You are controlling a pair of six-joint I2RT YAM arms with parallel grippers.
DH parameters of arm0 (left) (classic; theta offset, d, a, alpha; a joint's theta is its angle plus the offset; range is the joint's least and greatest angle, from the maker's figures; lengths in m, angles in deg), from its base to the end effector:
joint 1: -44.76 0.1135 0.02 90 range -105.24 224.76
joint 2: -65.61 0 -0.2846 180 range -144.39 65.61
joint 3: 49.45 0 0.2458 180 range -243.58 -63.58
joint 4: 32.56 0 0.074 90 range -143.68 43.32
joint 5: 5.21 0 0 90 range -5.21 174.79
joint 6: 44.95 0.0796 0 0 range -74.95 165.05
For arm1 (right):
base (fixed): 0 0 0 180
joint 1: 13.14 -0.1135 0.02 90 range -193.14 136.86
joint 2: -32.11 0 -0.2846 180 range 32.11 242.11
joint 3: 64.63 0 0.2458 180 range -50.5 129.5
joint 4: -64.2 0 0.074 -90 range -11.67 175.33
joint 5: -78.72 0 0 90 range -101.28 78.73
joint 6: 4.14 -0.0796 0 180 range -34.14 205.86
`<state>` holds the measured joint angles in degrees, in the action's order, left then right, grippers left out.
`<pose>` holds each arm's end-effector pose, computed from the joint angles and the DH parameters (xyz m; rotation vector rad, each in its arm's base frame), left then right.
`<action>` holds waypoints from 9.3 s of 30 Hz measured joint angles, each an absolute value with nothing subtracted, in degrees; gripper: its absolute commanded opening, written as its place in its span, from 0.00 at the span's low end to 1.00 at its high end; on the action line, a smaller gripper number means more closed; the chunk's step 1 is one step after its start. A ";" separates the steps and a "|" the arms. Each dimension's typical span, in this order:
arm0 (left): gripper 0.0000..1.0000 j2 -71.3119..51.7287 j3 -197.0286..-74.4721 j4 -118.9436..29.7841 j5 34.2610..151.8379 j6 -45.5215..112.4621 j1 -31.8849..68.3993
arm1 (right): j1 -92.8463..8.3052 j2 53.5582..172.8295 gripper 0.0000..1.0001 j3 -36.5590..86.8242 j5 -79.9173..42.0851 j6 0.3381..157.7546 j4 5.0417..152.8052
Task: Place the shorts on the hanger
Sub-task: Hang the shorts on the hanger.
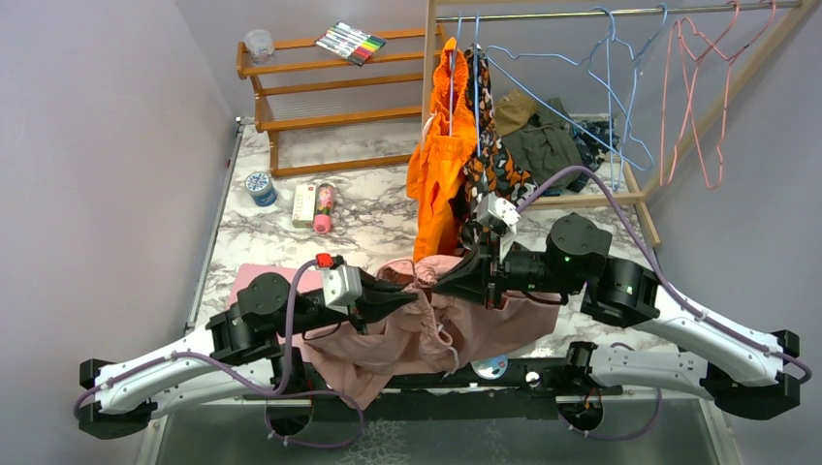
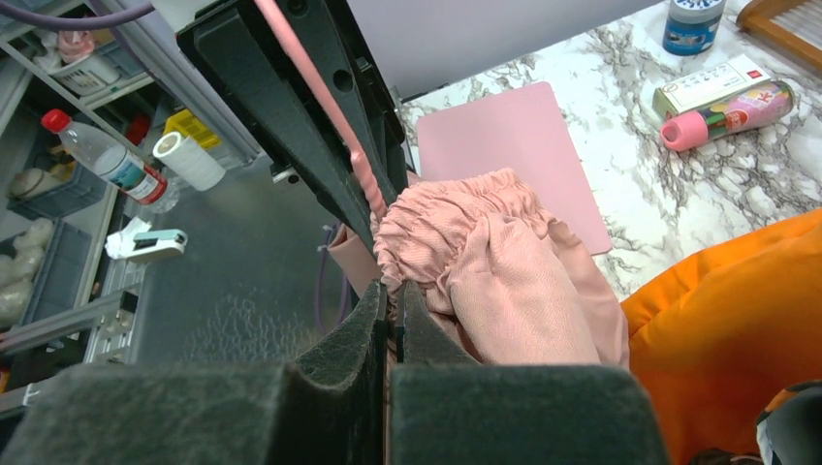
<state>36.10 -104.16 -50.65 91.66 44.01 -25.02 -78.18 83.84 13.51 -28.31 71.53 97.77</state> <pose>0.0417 -0.1408 0.3773 0.9558 1.2120 -1.0859 0.0687 0.2028 0.4276 -1.0120 1.5656 1.2541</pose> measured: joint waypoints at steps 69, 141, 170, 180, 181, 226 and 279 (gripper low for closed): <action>0.00 36.88 -102.10 -45.51 93.08 41.17 -25.02 | -78.20 90.92 0.51 23.71 -31.37 82.44 98.29; 0.33 27.92 -116.57 -59.87 89.52 47.75 -25.00 | -78.44 80.76 0.01 16.79 -19.92 80.76 93.49; 0.56 32.75 -122.32 -63.20 86.94 48.34 -25.00 | -78.44 80.08 0.01 16.76 -19.96 80.28 93.42; 0.57 21.69 -124.27 -61.16 95.03 51.68 -25.00 | -78.44 80.80 0.01 16.76 -21.45 79.90 93.38; 0.57 21.12 -123.41 -60.90 94.98 51.86 -25.00 | -78.44 80.86 0.01 16.76 -21.80 79.88 93.38; 0.00 18.70 -117.40 -52.64 97.41 50.85 -25.11 | -78.22 79.99 0.45 13.62 -27.07 79.84 90.54; 0.00 31.94 -114.26 -59.74 87.90 48.95 -25.07 | -78.22 74.40 0.06 10.38 -7.50 80.10 105.09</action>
